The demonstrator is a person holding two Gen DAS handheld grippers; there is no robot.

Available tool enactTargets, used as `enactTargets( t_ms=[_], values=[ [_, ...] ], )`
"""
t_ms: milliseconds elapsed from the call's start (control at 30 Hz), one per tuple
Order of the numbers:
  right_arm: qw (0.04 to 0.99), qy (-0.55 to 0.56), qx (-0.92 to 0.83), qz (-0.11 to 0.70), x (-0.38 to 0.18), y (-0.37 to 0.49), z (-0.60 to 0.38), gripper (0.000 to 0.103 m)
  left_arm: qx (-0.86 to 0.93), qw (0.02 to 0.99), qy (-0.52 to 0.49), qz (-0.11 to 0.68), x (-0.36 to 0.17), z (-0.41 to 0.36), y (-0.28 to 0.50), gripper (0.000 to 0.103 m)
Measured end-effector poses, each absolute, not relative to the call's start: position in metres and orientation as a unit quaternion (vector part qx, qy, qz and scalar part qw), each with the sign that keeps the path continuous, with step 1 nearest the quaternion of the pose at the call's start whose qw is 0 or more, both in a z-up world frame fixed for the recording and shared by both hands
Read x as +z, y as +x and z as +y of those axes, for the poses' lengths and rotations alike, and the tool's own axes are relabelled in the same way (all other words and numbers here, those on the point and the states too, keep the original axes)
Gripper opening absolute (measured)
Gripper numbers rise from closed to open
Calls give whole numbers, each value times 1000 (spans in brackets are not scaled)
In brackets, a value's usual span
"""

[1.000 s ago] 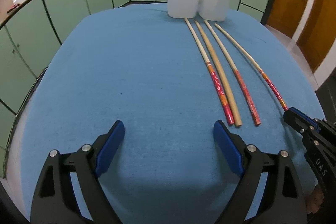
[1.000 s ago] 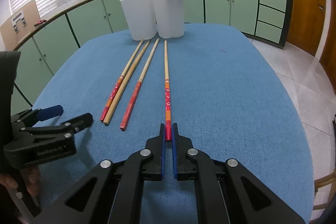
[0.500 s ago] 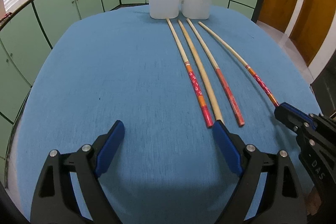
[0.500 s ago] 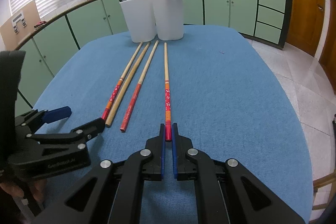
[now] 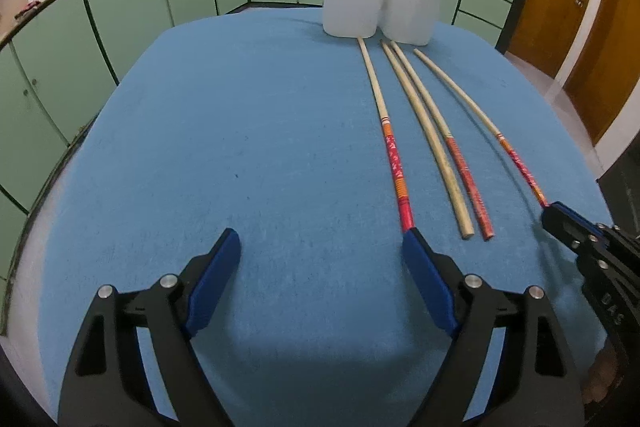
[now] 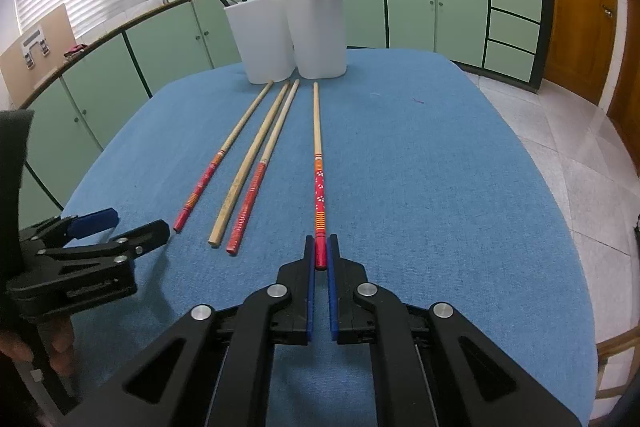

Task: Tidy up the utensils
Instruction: 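Hold the chopstick in right tool while left tool grasps another red-patterned chopstick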

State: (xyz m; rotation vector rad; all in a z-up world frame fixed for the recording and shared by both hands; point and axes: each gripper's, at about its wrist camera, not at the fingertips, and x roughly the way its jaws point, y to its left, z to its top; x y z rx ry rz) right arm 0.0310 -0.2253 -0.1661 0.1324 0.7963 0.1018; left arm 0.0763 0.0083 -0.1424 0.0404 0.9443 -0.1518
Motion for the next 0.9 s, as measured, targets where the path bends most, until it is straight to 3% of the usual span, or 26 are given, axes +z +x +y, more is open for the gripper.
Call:
enactTargets(
  t_ms=[167, 500, 900],
  values=[
    [917, 65, 50, 390, -167, 31, -224, 5, -88, 888, 23, 451, -143, 0, 73, 80],
    [912, 78, 52, 399, -174, 35, -227, 5, -99, 893, 36, 437, -145, -19, 81, 49],
    [912, 81, 61, 398, -177, 26, -227, 6, -93, 895, 41, 434, -146, -25, 80, 51]
  ],
)
